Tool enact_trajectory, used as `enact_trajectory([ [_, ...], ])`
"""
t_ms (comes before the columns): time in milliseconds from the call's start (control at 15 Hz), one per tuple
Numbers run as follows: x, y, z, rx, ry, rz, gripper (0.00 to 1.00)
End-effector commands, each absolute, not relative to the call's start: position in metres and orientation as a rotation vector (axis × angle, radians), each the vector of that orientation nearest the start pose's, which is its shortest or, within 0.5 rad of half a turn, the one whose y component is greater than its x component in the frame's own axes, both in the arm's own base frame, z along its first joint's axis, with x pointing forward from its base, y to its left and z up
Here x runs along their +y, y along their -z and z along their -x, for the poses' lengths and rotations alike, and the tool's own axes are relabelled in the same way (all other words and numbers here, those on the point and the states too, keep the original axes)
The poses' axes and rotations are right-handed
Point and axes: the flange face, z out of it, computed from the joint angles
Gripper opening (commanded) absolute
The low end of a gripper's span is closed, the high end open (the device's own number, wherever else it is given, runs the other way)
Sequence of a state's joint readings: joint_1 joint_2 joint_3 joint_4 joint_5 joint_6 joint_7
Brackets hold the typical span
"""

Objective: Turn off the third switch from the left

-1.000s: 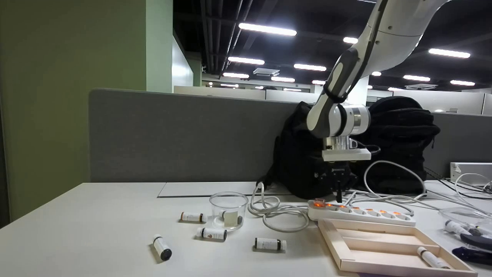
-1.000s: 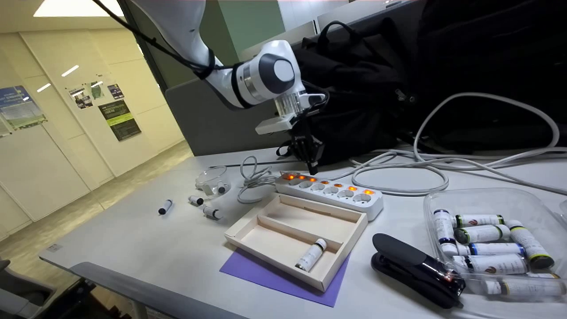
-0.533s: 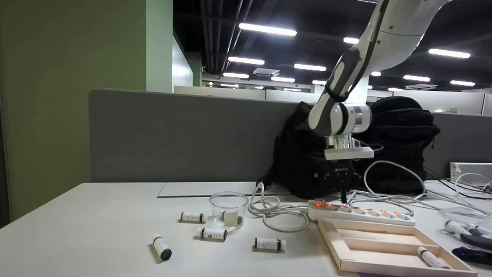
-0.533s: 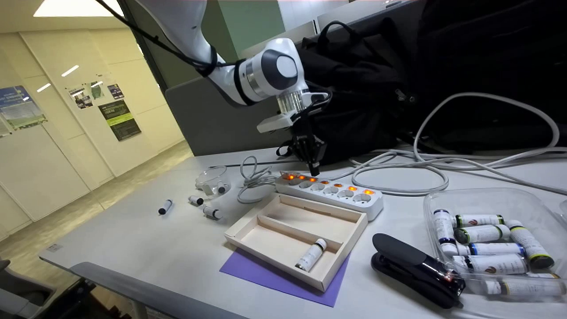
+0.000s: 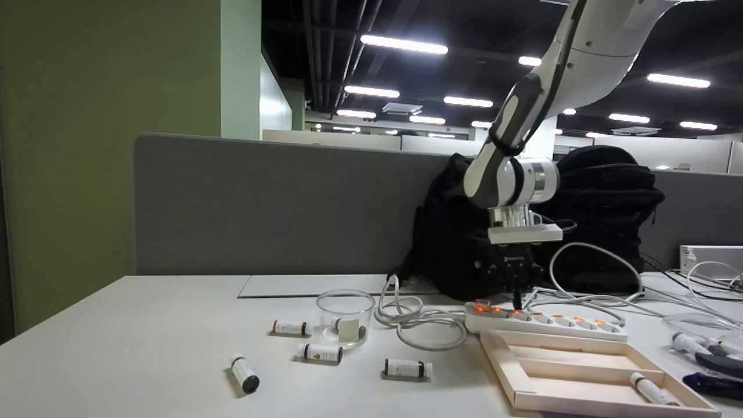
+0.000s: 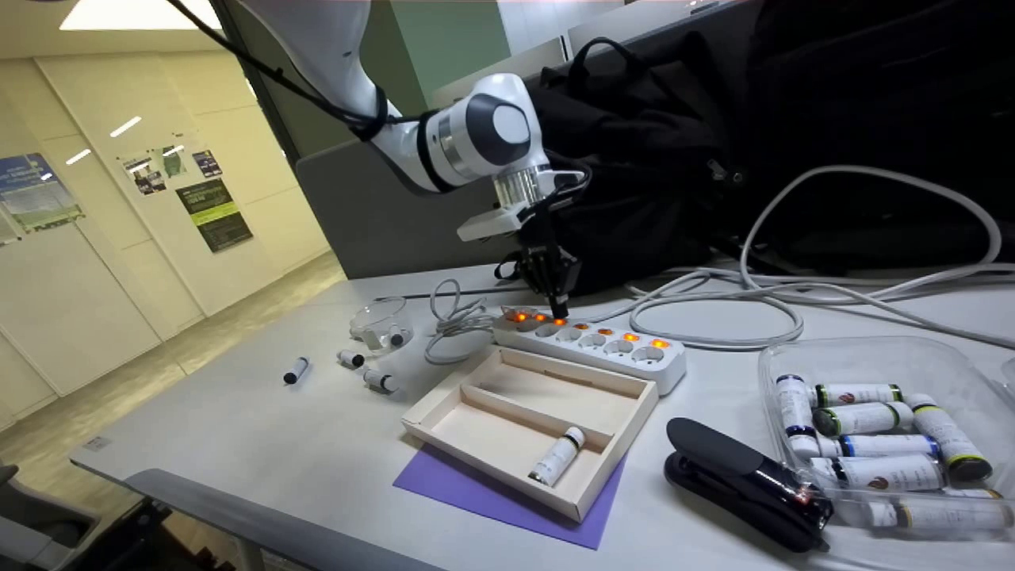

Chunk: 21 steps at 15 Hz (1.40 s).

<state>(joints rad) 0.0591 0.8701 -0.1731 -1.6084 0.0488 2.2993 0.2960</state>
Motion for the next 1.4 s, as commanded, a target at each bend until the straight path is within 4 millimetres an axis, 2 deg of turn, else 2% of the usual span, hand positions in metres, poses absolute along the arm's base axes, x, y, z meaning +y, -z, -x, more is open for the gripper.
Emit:
enact_trajectory([
  [0,-0.059,-0.099,-0.665,0.671,-0.261,3.207,0.00],
  [533,-0.044,-0.079,-0.659,0.602,-0.278,3.254,0.00],
  [800,-0.039,-0.081,-0.659,0.589,-0.281,3.252,0.00],
  [1333,-0.040,-0.168,-0.681,0.593,-0.118,3.196,0.00],
])
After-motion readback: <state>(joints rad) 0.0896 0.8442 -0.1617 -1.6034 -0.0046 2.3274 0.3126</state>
